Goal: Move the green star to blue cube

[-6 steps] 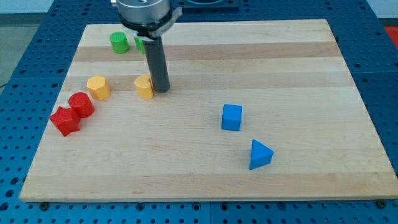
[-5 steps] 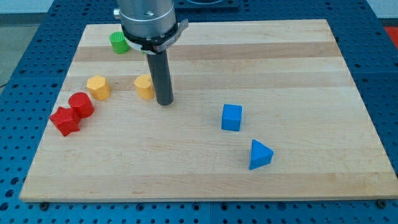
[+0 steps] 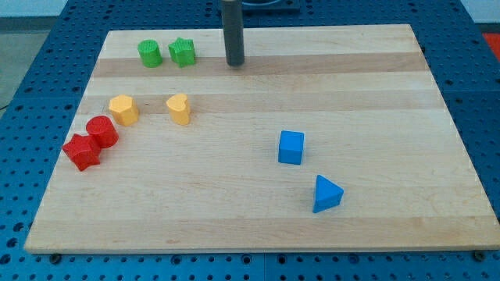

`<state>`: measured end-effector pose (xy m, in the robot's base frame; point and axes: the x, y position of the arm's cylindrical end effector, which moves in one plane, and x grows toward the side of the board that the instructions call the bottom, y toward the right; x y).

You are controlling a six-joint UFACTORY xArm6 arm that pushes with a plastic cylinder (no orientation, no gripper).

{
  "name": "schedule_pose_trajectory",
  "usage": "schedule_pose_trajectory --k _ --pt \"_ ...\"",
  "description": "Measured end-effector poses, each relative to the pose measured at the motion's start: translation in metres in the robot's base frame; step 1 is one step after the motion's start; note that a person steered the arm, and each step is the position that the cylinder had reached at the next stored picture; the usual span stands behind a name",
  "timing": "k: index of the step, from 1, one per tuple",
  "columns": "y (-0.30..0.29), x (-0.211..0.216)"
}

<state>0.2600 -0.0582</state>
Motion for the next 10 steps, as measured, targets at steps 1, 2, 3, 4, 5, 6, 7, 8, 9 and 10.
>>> schedule_pose_trajectory --k 1,2,3,4,5,6,7,8,9,10 --pt "-0.056 -0.017" --pt "-0.073 -0.019" --pt "-0.08 -0.028" --pt "-0.108 -0.028" --pt "-0.115 -0.028" --pt "-0.129 -0.028" --pt "-0.153 -0.028" --pt "-0.154 -0.022" --pt "-0.138 0.004" --pt "-0.119 0.028"
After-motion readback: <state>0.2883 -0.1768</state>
